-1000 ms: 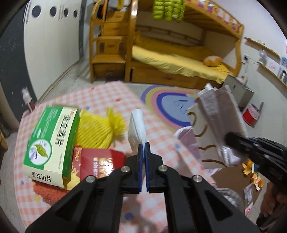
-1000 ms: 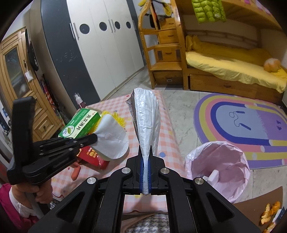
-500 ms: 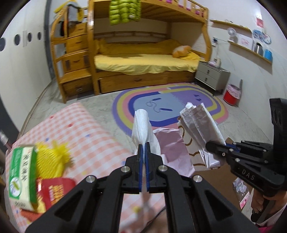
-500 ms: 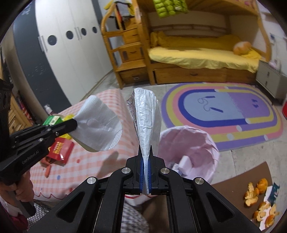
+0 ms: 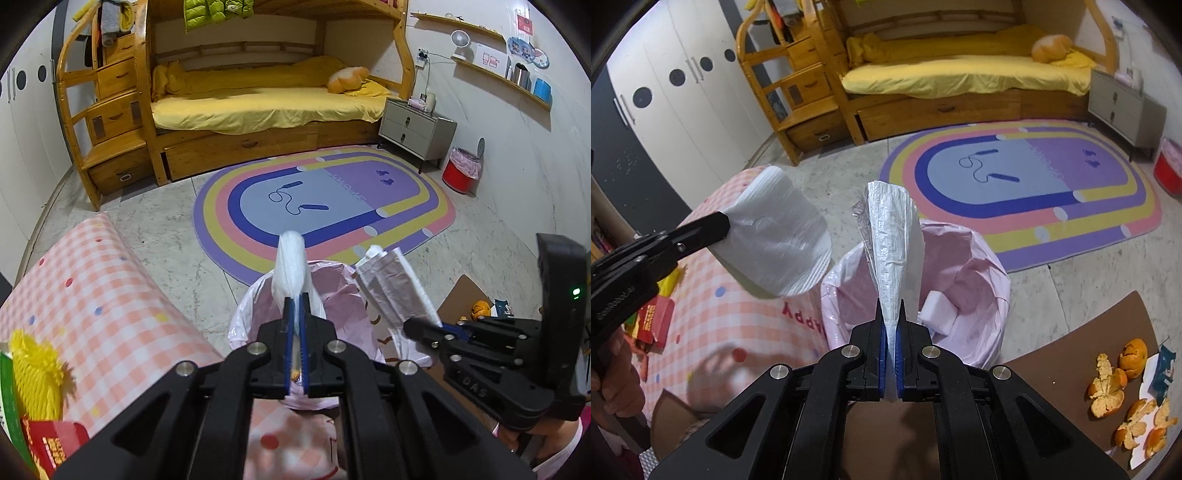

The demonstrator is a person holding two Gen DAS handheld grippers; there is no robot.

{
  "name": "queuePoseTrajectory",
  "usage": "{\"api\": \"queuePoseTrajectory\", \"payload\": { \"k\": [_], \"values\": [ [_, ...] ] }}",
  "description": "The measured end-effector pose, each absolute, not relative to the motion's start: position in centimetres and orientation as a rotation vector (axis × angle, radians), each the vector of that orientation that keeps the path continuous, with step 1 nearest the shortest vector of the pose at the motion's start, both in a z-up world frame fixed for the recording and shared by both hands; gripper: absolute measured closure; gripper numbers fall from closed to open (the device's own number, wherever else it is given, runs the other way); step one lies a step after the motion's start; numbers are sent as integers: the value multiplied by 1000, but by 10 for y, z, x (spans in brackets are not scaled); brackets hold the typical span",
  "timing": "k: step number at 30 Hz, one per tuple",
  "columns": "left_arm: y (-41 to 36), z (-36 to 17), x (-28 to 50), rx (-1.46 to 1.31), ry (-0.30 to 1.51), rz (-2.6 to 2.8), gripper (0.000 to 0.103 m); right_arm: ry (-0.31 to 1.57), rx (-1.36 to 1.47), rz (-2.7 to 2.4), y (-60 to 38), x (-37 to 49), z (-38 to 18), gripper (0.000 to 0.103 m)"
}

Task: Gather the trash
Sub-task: 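Open both tools over the pink bin to drop packet and tissue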

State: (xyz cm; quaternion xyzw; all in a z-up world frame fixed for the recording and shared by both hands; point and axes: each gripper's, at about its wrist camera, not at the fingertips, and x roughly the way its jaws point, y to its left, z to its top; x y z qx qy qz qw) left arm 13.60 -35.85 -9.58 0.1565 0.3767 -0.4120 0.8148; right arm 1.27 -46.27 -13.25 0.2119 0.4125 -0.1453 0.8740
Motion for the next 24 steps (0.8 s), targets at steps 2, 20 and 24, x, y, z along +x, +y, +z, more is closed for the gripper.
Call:
{"api": "queuePoseTrajectory", "payload": {
  "k": [2,20,24],
  "values": [
    [-359,-93,137,339,799,-877,90,873,452,-303,-468,18,-140,97],
    [-284,-64,138,250,744,-702,63,759,402,-320,-448,3,-91,49],
    [-256,-54,128,235,722,-657,60,727,374,-277,-424,-3,-69,49]
  ]
}}
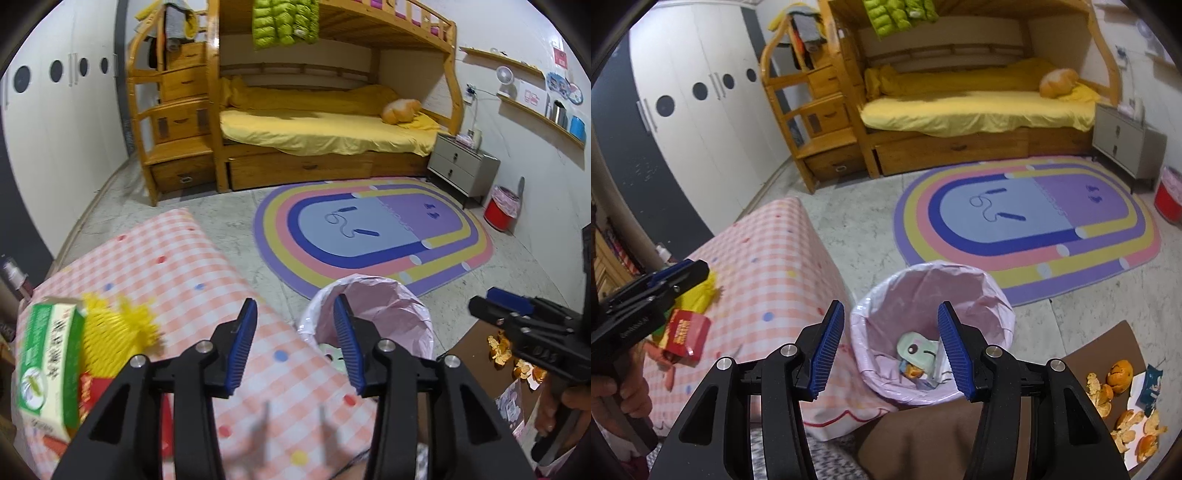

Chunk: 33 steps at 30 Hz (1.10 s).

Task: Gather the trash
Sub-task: 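Open both tools over the pink bin to drop packet and tissue, then move the left tool to the green medicine box and grasp it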

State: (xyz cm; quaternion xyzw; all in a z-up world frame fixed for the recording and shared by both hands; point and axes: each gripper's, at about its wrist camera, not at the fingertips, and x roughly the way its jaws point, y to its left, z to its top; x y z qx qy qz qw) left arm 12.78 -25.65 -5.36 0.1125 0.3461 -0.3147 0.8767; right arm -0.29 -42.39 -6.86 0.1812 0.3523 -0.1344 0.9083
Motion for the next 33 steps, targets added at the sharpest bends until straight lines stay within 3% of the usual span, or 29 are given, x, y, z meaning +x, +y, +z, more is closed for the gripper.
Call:
{"api": "queuePoseTrajectory", "payload": {
  "k": [13,16,19,20,33],
  "values": [
    [-142,-39,98,151,706,-455,36,737,238,-45,-317,9,-37,47],
    [-110,-40,96,127,705,-392,30,748,193,5,-291,17,-35,36],
    [-82,-42,100,106,706,-313,9,754,144,32,-268,23,-34,18],
    [-73,-44,102,98,708,-290,7,753,123,40,-259,26,-33,17],
    [-34,-80,151,117,791,-150,7,803,62,61,-223,63,-44,16]
  ]
}}
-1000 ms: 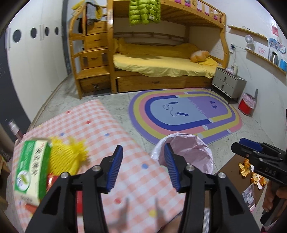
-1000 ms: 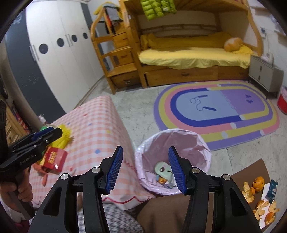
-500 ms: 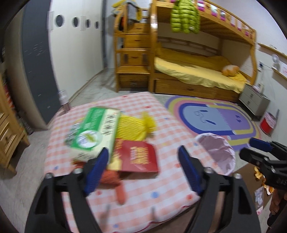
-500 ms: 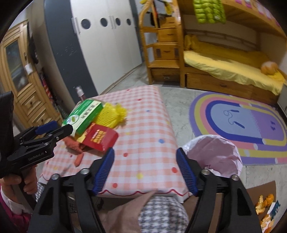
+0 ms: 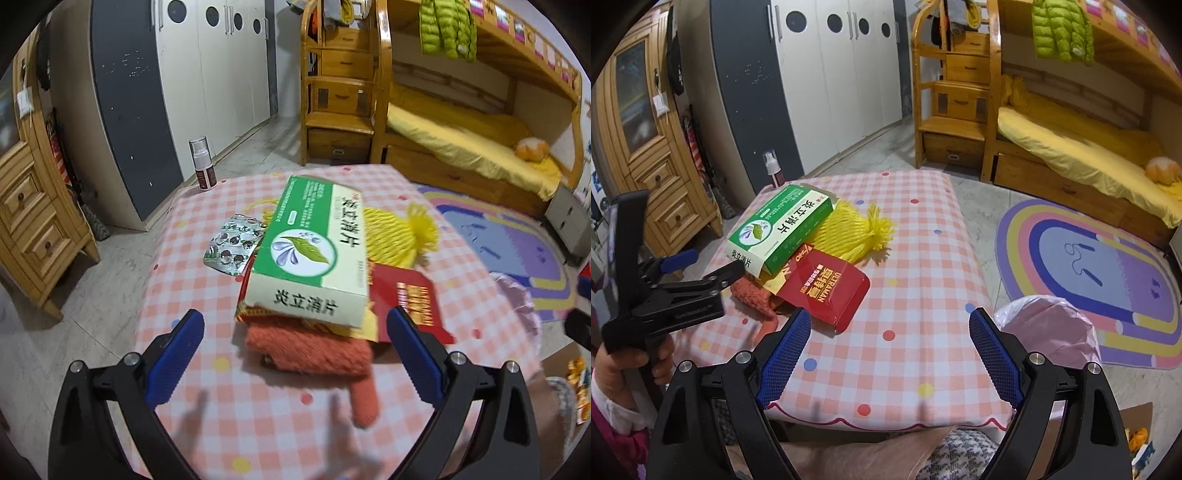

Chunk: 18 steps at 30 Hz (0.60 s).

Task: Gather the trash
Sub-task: 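Move the left tool to the green medicine box and grasp it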

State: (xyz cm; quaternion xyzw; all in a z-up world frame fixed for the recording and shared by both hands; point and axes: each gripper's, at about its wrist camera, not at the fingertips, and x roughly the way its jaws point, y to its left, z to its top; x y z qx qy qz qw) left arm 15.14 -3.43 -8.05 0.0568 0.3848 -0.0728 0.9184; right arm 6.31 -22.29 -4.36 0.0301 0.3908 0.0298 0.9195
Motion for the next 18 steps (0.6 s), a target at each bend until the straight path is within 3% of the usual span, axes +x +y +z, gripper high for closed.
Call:
{"api": "queuePoseTrajectory", "payload": {
  "k": [13,15,16,18],
  "values": [
    [-64,-104,197,259,809,-187,7,857,84,79,-226,77,-64,16],
    [-67,-105,199,282,818,-187,12,859,86,88,-226,76,-65,17],
    [-67,-106,200,290,823,-190,20,860,85,90,-225,75,-66,19],
    [-65,-103,196,291,811,-207,22,860,84,92,-225,74,-66,21]
  ]
}}
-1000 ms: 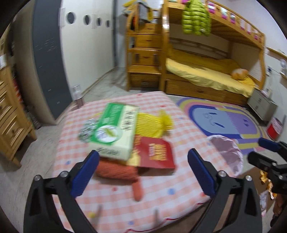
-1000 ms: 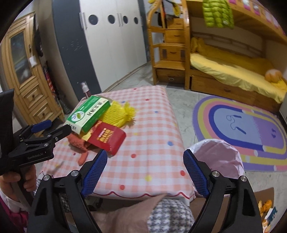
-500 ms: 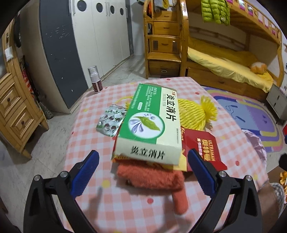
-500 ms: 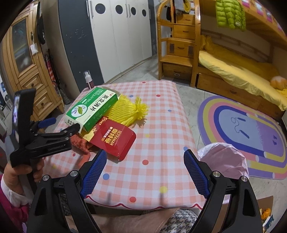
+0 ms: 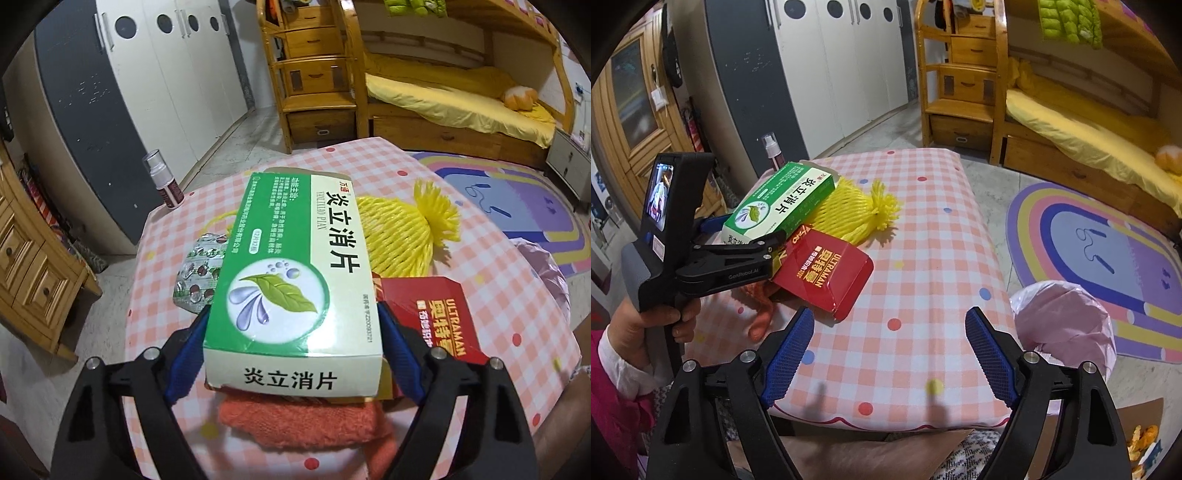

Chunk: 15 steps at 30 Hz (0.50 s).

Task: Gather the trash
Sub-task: 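Move the left tool to the green medicine box and grasp it, then grasp the red card packet with the right tool while the left tool holds the box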

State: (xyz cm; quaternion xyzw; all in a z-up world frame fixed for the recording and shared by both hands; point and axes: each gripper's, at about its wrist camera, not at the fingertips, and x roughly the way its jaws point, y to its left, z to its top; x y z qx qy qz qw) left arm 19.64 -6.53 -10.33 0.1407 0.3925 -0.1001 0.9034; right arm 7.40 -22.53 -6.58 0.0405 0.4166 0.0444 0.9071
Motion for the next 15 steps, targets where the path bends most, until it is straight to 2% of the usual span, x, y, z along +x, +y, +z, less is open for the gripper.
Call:
{"api": "queuePoseTrajectory", "payload": {
  "k": [10,15],
  "values": [
    [-19,-54,142,88,688,-215,23,846,76,97,-219,73,-63,21],
    [11,-51,118,40,690,-143,23,855,48,121,-205,77,-70,21]
  ]
}}
